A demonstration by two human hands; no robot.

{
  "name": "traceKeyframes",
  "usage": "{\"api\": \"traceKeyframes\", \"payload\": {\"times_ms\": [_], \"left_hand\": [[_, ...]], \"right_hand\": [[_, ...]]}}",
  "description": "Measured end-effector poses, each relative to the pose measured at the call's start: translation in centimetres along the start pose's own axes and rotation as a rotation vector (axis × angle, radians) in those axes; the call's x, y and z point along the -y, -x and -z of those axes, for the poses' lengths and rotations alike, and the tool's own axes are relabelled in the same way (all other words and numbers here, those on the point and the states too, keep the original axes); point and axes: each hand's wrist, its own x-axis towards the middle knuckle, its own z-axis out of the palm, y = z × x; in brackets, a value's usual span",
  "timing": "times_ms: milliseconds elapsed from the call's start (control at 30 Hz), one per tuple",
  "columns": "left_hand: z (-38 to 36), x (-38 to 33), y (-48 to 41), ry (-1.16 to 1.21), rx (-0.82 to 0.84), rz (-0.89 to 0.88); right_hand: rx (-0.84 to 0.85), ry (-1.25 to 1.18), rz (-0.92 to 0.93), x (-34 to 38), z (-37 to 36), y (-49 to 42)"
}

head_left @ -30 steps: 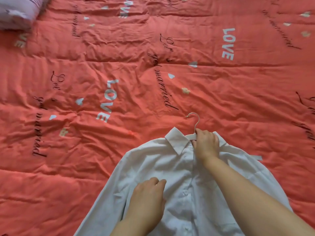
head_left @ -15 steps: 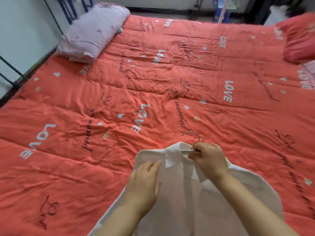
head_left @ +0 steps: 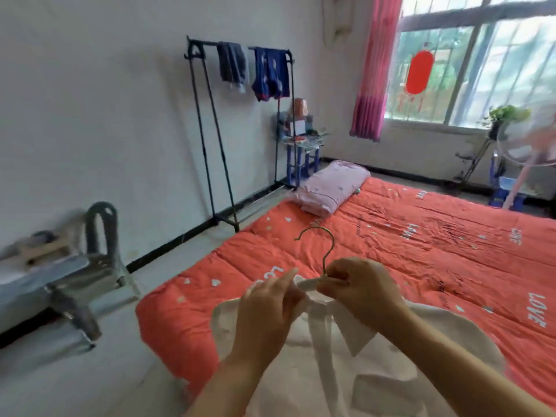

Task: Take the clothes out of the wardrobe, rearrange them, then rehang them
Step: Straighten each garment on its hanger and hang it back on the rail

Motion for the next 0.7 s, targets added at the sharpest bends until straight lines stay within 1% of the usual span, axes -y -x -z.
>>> {"api": "traceKeyframes", "payload": {"times_ms": [133, 200, 367, 500, 600, 700], "left_hand": [[11.5, 6.3, 3.6, -0.131, -0.176, 0.063], [16.9, 9.3, 5.5, -0.224, -0.263, 0.093], [28.7, 15.1, 9.9, -0.445, -0.497, 0.115], [35.4, 19.8, 13.5, -0.667, -0.583, 0.195], [39.4, 23.2, 16.1, -0.725, -0.62, 0.287], [43.8, 25.7, 16.8, -0.843, -0.655, 0.357]], "right_hand": [[0.053, -0.067, 0.222, 12.6, -4.7, -2.3], [0.078, -0.133, 0.277, 18.1, -7.1, -3.5], [0.224, -0.282, 0.399, 29.8, -13.4, -6.0], [0.316, -0.379, 0.5, 37.7, -18.9, -7.5], [0.353, -0.441, 0.593, 43.0, -23.5, -8.5], [0.397, -0.535, 0.684, 48.3, -27.6, -9.5]]}}
